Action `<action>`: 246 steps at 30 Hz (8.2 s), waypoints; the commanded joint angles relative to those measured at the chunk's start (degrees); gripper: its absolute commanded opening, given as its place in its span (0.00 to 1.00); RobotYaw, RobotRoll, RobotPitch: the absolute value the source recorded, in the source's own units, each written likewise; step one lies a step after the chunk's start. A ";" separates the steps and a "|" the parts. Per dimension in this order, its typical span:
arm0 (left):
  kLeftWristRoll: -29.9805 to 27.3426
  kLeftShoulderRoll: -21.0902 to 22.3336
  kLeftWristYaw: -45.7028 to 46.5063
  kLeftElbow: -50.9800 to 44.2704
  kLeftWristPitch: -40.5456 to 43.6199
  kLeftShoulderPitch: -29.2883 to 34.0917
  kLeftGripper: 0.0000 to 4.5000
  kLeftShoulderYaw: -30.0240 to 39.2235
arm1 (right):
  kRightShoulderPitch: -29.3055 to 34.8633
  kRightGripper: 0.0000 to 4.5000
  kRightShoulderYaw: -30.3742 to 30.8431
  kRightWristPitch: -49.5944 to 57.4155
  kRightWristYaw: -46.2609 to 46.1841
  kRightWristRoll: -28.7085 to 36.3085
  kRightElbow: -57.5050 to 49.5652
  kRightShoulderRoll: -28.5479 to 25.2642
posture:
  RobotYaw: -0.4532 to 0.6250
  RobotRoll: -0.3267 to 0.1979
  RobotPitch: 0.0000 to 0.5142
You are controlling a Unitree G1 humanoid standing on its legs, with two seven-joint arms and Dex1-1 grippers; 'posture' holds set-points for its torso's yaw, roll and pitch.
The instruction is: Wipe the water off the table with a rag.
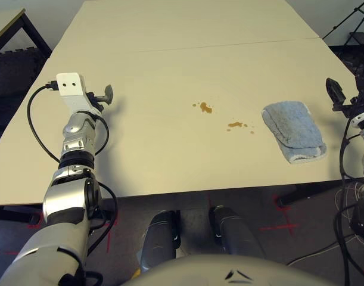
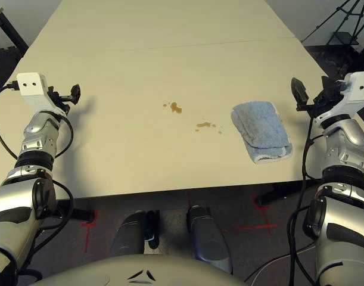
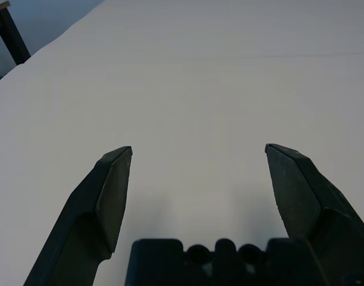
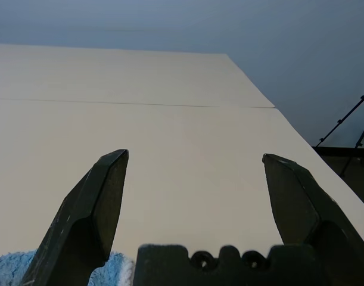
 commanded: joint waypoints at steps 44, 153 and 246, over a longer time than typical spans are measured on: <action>-9.54 3.77 -64.36 -24.30 20.52 7.37 1.00 -15.08 | 13.88 0.99 4.96 44.26 11.23 9.40 -25.73 -6.71 | 0.10 0.62 0.30; -10.00 3.57 -62.77 -26.46 19.93 9.37 1.00 -14.92 | 12.85 0.01 19.61 61.35 -0.69 2.83 -46.42 14.61 | 0.13 0.62 0.27; -8.94 6.74 -61.87 -24.42 16.93 10.78 1.00 -13.66 | -18.10 0.01 31.04 27.25 1.14 -20.09 -4.32 19.76 | 0.17 0.62 0.22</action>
